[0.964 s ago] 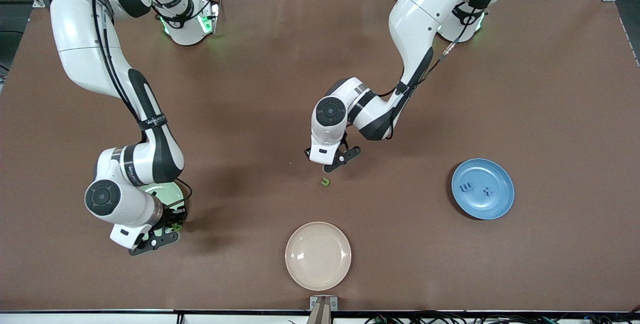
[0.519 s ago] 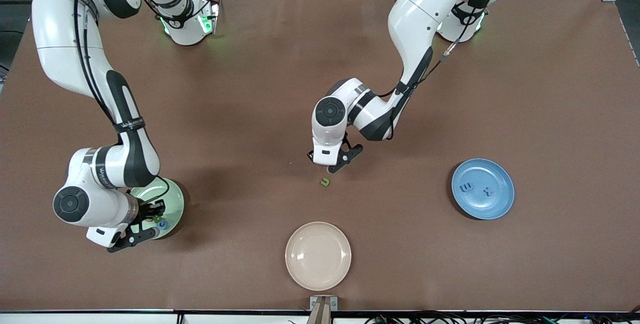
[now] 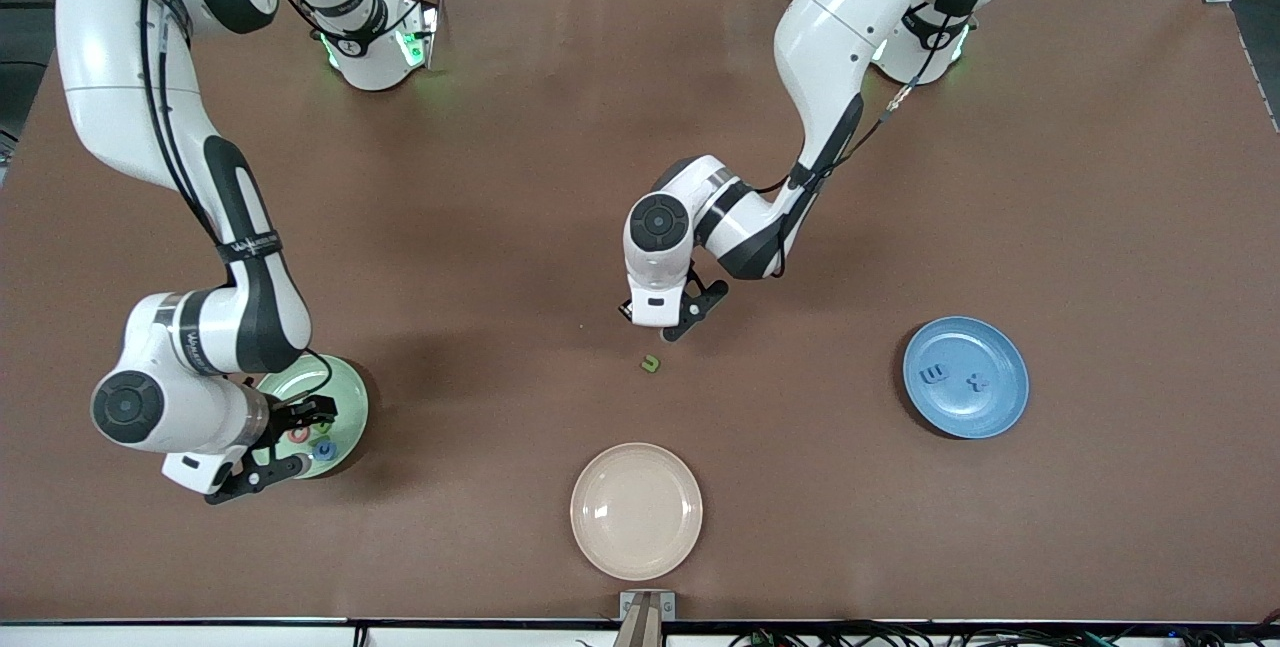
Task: Sort upper and lower case letters into plates
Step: 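Grasp the green d with the left gripper while the right gripper retracts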
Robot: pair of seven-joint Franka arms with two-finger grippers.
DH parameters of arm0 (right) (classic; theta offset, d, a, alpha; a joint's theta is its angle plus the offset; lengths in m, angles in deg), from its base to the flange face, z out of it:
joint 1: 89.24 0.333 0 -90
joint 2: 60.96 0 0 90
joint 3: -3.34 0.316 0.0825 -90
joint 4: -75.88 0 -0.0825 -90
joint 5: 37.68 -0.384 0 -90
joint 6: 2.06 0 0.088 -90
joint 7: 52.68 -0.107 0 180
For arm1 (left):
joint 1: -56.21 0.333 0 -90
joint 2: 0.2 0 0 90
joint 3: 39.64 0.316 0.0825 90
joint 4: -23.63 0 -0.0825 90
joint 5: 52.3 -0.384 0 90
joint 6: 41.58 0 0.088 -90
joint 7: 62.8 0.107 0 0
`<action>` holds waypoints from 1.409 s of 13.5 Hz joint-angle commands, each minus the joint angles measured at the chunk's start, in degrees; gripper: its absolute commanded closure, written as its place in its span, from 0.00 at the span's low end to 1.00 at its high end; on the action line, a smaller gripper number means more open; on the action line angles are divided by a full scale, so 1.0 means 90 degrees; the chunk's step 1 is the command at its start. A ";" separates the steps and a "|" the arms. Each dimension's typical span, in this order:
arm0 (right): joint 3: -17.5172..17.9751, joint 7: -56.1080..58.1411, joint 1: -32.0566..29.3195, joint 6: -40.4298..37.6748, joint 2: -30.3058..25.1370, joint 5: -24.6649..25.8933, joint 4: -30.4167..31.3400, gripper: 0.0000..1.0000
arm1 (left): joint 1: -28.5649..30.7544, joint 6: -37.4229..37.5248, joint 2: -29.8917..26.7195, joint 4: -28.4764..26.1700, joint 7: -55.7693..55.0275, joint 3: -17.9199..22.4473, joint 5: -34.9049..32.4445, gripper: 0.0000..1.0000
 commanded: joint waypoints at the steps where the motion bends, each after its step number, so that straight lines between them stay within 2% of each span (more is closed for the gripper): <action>1: 0.0092 -0.0210 -0.0120 -0.0267 -0.1068 -0.0064 0.0591 0.00 | -0.0096 -0.0011 -0.0387 -0.0480 -0.0263 0.0084 -0.0128 0.44; 4: 0.0101 -0.0279 -0.0139 -0.0247 -0.1997 -0.0074 0.1236 0.00 | -0.0106 -0.0119 -0.0388 -0.0520 -0.0449 0.0084 -0.0128 0.46; 7: 0.0101 -0.0552 -0.0129 -0.0248 -0.2944 -0.0161 0.1998 0.00 | -0.0096 -0.0187 -0.0339 -0.0510 -0.0459 0.0074 -0.0118 0.55; 11: 0.0014 -0.0699 -0.0110 -0.0257 -0.3960 -0.0288 0.2867 0.00 | -0.0106 -0.0518 -0.0242 -0.0491 -0.0498 0.0074 -0.0108 0.57; 13: -0.0219 -0.1059 0.0036 -0.0286 -0.4332 -0.0366 0.3064 0.00 | -0.0106 -0.0558 -0.0231 -0.0491 -0.0498 0.0074 -0.0118 0.67; 16: -0.0348 -0.1294 0.0115 -0.0734 -0.4830 -0.0376 0.3065 0.00 | -0.0116 -0.0558 -0.0173 -0.0491 -0.0488 0.0083 -0.0118 0.94; 17: -0.0338 -0.1450 0.0105 -0.0949 -0.5006 -0.0386 0.3065 0.00 | -0.0077 -0.0529 -0.0221 -0.0472 -0.0440 0.0084 -0.0118 0.99; 19: -0.0319 -0.1617 0.0086 -0.1193 -0.5260 -0.0396 0.3065 0.00 | -0.0038 -0.0500 -0.0406 -0.0432 -0.0352 0.0394 -0.0166 1.00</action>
